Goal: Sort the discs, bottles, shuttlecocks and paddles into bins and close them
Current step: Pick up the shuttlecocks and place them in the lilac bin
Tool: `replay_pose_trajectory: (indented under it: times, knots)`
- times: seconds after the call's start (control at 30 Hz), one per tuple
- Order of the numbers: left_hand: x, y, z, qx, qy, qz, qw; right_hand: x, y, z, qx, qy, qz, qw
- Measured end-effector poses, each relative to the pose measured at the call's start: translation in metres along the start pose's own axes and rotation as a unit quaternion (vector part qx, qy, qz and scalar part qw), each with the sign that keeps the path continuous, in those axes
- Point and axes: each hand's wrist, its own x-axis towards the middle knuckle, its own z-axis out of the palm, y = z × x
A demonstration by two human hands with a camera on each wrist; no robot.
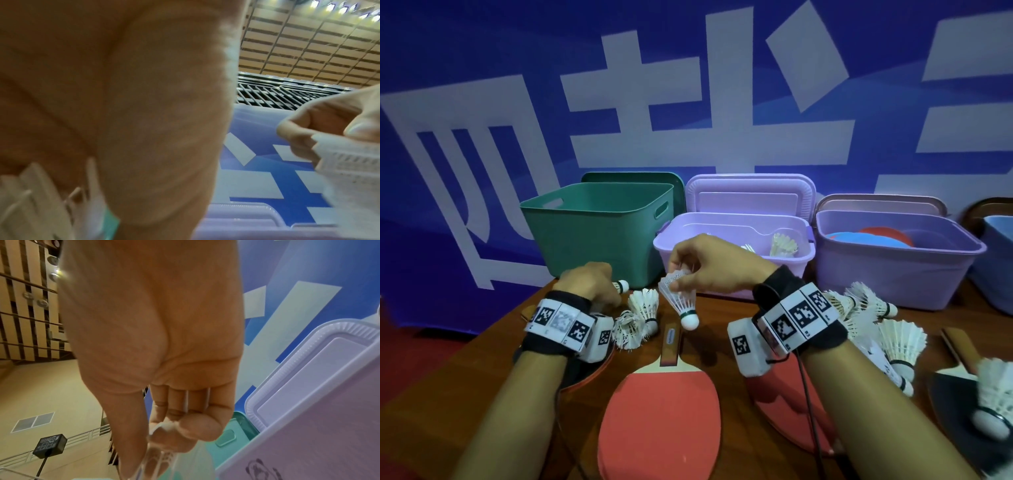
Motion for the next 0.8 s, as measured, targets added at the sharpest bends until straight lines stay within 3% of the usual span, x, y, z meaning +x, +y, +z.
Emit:
replay_pose_trajectory:
  times: [0.1, 0.33, 0.53, 0.7, 0.8]
  knots:
    - [-0.015, 0.002, -0.018, -0.022, 0.049, 0.028, 0.998, -0.003, 0.003, -0.01, -0.003, 0.02, 0.012, 1.0]
    - [-0.03, 0.047, -0.057, -0.094, 0.093, 0.196, 0.972, -0.009, 0.012, -0.026, -0.018, 0.089, 0.056, 0.994]
    - [-0.031, 0.098, -0.077, -0.146, 0.172, 0.217, 0.95, -0.01, 0.027, -0.043, 0.015, 0.228, 0.119, 0.966]
    - [-0.029, 0.131, -0.095, -0.281, 0.266, 0.209, 0.898, -0.014, 0.037, -0.062, 0.073, 0.349, 0.128, 0.926]
    - [-0.021, 0.145, -0.092, -0.335, 0.268, 0.23, 0.874, -0.017, 0.047, -0.071, 0.108, 0.398, 0.128, 0.902]
